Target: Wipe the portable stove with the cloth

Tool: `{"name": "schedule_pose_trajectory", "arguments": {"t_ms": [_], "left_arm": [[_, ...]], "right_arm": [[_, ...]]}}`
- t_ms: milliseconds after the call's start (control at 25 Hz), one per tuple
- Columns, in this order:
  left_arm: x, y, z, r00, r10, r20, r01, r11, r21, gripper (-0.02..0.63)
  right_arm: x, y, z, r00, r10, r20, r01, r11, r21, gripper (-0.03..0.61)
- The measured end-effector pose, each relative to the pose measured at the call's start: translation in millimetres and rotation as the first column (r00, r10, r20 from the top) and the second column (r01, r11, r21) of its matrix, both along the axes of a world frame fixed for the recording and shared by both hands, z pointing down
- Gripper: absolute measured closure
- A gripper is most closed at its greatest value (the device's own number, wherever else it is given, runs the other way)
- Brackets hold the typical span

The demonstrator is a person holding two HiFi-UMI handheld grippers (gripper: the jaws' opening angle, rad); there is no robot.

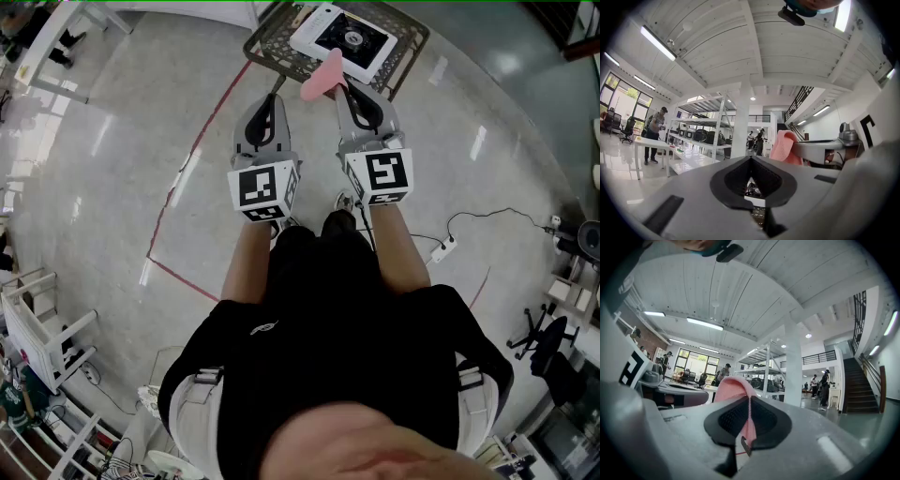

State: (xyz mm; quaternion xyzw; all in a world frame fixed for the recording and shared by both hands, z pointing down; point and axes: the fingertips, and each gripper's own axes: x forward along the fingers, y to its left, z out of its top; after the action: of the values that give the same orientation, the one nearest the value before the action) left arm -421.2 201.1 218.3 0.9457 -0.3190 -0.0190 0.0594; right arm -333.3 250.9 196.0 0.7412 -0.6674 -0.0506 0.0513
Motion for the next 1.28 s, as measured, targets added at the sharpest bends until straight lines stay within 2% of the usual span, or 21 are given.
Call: {"name": "schedule_pose_trajectory", "arguments": {"t_ms": [200,440,640,880,1080,1280], "left_arm": [[-21.6,-4.3,16.2,1.000,0.020,0.000,-0.020,0.999,-0.038,0.614],[-36.7,-5.1,60.0,0.997,0.058,0.047,-0.052,0.992,-0.114,0.614],[-34.8,-12.1,79.3,0.995,0.074,0.074,-0.063,0.988,-0.141,0.614],[-17.1,-32.0,91.8,0.992,0.080,0.101,-0.064,0.985,-0.160,0.614],[12.3,-71.1,98.2,0.987,0.076,0.141,-0.055,0.987,-0.151,0.614],[46.1,-112.1,110.1,0.983,0.083,0.165,-0.049,0.978,-0.202,0.614]], "right_arm": [[-24.3,-4.1,18.3,1.000,-0.002,-0.006,0.002,0.999,-0.039,0.566],[-45.3,-8.4,66.3,1.000,-0.012,-0.002,0.011,0.987,-0.158,0.565],[-53.9,-19.6,89.8,0.999,-0.039,-0.009,0.037,0.975,-0.217,0.565],[-32.0,-48.0,115.0,0.998,-0.053,0.017,0.056,0.965,-0.256,0.565],[1.0,-96.3,138.4,0.997,-0.066,0.039,0.074,0.957,-0.280,0.565],[32.7,-140.4,148.6,0.995,-0.088,0.043,0.097,0.953,-0.287,0.563]]}}
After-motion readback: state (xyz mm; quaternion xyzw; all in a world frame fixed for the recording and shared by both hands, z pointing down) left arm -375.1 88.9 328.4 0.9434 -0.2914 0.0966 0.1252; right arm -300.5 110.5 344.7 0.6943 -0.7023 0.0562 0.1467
